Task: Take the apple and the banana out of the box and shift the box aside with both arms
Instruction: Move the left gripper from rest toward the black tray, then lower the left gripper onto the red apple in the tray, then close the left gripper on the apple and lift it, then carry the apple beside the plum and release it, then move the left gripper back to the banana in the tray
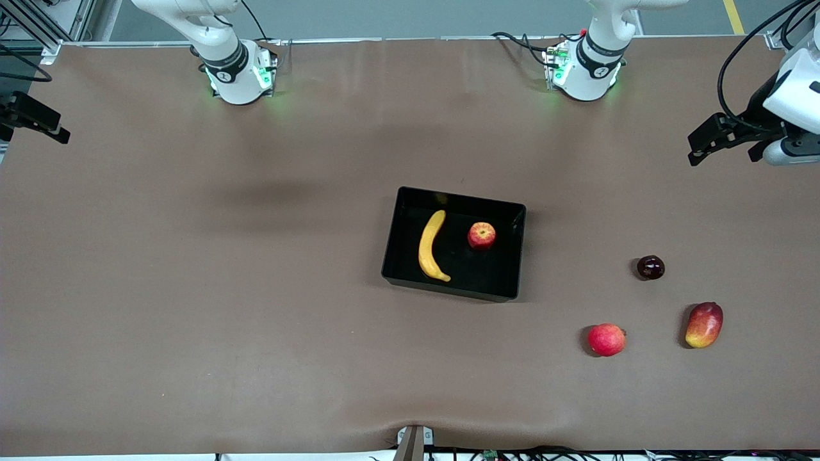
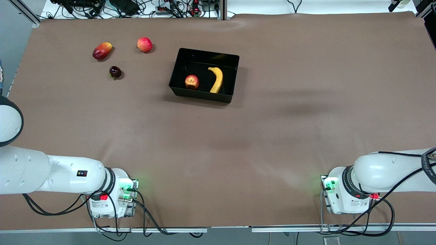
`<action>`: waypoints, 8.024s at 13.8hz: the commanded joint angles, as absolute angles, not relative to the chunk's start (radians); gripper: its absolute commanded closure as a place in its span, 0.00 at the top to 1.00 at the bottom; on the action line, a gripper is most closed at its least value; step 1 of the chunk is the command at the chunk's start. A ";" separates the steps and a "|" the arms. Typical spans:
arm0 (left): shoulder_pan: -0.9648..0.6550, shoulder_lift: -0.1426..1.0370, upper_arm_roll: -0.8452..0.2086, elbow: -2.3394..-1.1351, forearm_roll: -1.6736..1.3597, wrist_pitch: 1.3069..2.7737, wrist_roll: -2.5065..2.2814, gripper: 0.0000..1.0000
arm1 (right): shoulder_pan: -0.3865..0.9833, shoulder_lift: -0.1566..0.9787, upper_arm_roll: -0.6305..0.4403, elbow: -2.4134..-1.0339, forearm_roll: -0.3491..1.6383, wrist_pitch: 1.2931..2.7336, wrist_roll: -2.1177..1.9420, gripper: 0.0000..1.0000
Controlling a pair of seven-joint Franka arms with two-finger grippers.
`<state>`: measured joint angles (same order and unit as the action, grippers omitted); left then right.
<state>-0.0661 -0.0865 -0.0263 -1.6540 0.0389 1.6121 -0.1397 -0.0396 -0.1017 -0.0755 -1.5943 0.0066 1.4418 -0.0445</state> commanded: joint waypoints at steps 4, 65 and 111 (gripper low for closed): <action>-0.072 -0.060 -0.031 -1.632 0.032 1.595 -0.146 1.00 | -0.052 -0.094 -0.061 -1.577 0.029 1.431 -0.057 1.00; -0.017 0.469 -0.347 -1.543 0.204 2.010 -0.395 0.00 | -0.040 -0.017 -0.058 -1.549 0.029 1.442 -0.066 1.00; -0.159 0.712 -0.637 -1.585 0.417 2.193 -0.887 1.00 | -0.043 -0.015 -0.058 -1.552 0.028 1.440 -0.067 1.00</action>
